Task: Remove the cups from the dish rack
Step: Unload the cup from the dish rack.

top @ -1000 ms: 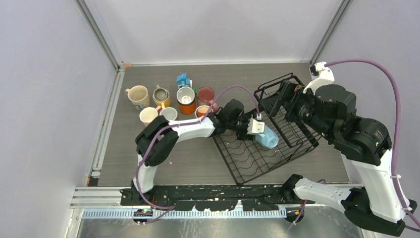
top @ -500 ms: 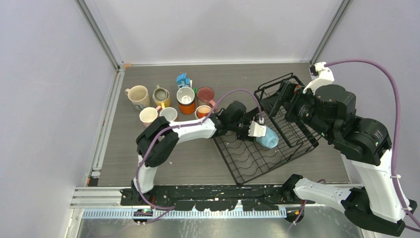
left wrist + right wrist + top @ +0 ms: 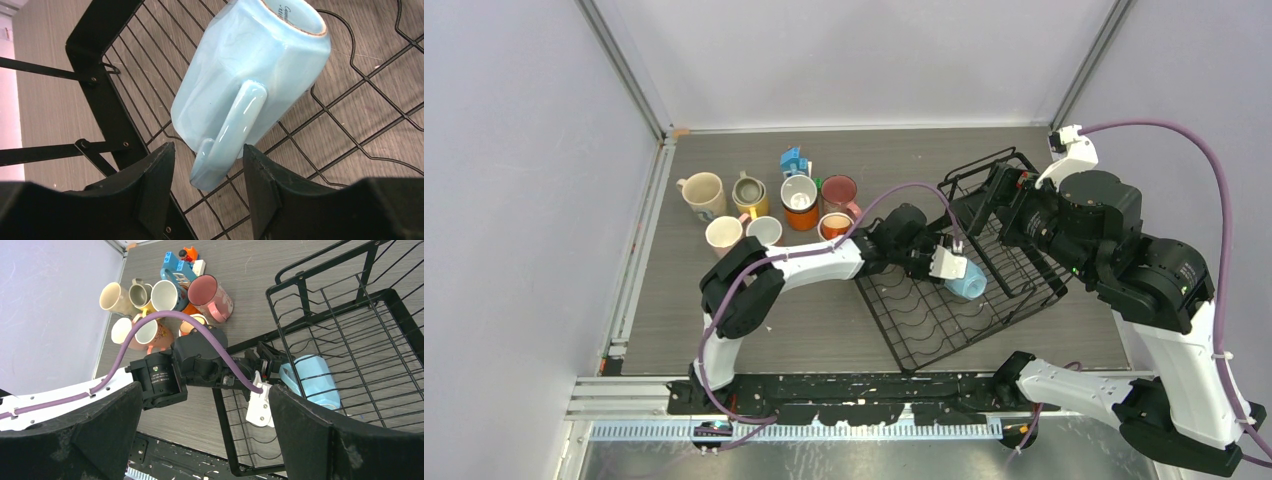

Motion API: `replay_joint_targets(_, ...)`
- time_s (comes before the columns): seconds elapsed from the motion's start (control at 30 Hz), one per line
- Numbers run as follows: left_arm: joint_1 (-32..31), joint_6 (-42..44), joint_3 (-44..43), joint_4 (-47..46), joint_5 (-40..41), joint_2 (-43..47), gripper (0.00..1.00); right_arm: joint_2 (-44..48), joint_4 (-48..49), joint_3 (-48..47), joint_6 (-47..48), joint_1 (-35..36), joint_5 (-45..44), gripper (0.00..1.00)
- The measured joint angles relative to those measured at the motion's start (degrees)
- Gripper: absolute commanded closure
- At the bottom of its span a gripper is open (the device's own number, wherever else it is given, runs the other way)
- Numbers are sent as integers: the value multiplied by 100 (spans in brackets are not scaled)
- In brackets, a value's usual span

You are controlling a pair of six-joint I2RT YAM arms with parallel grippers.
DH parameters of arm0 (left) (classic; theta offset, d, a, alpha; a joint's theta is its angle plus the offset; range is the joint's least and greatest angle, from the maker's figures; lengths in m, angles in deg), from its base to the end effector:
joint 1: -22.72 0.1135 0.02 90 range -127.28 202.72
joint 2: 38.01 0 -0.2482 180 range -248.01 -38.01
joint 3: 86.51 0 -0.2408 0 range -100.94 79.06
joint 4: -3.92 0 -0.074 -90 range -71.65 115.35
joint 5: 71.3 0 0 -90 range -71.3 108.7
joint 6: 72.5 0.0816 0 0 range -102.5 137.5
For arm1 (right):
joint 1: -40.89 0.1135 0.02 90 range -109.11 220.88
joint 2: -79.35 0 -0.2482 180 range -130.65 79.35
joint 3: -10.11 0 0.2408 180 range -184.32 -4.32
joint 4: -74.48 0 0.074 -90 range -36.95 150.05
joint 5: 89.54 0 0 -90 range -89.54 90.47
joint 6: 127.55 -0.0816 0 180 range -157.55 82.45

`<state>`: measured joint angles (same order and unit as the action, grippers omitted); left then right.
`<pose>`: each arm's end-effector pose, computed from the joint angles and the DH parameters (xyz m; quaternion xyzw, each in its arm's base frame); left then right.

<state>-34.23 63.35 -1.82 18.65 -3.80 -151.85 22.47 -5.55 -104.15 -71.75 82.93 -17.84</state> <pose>0.2321 -0.4140 0.1821 0.7323 0.4660 -0.2159 0.4472 0.1315 0.0841 0.4659 0.0318 0.8257 0.2338 0.5124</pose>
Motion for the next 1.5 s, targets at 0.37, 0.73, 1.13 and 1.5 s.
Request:
replay_joint_targets(0.37,-50,118,-44,105,74,0,66,2,0,15,0,0,2,0)
replay_joint_targets(0.73,-70,-7,-44,162,254,0,100,2,0,42,0,0,2,0)
replay_joint_targets(1.13,122,-1602,610,-1091,271,87,100,2,4,63,0,0,2,0)
replay_joint_targets(1.5,120,-2758,1360,-2131,590,289,100,28,26,144,-2,0,24,1)
